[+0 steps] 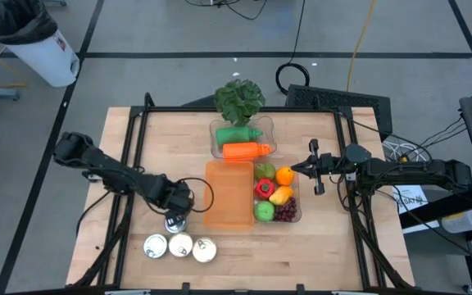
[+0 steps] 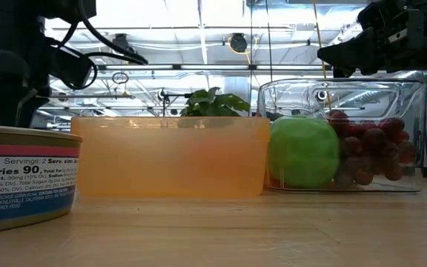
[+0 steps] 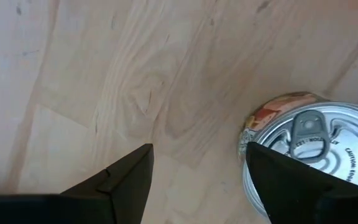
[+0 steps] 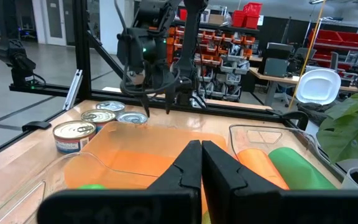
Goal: Pick & Place Food Item
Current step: Put the top green tuna can into the orange bin
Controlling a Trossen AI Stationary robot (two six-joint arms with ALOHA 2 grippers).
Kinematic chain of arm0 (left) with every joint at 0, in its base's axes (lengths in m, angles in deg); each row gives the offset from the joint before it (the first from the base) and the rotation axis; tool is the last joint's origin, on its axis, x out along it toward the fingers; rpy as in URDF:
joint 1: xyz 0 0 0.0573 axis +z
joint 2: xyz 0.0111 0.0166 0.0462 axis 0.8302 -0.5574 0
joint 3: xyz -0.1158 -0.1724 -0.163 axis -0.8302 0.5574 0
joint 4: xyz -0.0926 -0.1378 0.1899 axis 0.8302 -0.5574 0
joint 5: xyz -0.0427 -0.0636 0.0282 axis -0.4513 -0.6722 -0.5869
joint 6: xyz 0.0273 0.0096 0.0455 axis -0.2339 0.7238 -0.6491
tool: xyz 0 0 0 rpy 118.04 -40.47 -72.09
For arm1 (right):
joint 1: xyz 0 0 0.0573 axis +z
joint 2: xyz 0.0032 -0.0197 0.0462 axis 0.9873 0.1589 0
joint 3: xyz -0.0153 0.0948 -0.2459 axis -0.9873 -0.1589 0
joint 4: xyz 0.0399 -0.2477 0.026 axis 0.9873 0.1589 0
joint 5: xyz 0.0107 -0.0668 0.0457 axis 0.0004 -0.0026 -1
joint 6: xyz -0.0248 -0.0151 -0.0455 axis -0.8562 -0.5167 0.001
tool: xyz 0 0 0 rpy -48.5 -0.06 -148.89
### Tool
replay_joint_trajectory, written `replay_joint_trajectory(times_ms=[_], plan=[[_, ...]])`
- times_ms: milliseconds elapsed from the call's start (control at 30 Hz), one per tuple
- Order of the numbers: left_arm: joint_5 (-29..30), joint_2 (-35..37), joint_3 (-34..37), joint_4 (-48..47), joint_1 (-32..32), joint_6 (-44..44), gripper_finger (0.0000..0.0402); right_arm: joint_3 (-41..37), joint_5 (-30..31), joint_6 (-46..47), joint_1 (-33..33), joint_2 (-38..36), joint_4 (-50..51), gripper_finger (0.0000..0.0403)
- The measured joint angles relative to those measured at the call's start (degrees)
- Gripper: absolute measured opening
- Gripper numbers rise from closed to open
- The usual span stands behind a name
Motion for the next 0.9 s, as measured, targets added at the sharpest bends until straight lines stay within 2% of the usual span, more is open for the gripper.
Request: replay_joint_trajectory(times_ms=[167,433,767,900], plan=[[-3.01,0.01,0.00,0.47,-0.47,-0.05,0.0258,0.00,0.02,0.02,0.00,-0.01,0.00,0.0000],[-2.02,0.01,0.00,0.47,-1.29,-0.17,0.0262,0.00,0.01,0.01,0.00,-0.02,0.00,0.0000],[1.35,-0.14,0.01,3.40,-1.27,0.61,0.0235,0.00,0.00,0.00,0.00,-0.02,0.00,0.0000],[0.61,-1.13,0.02,3.26,-1.66,-2.83,0.0229,0.00,0.01,0.02,0.00,-0.02,-0.01,0.0000]])
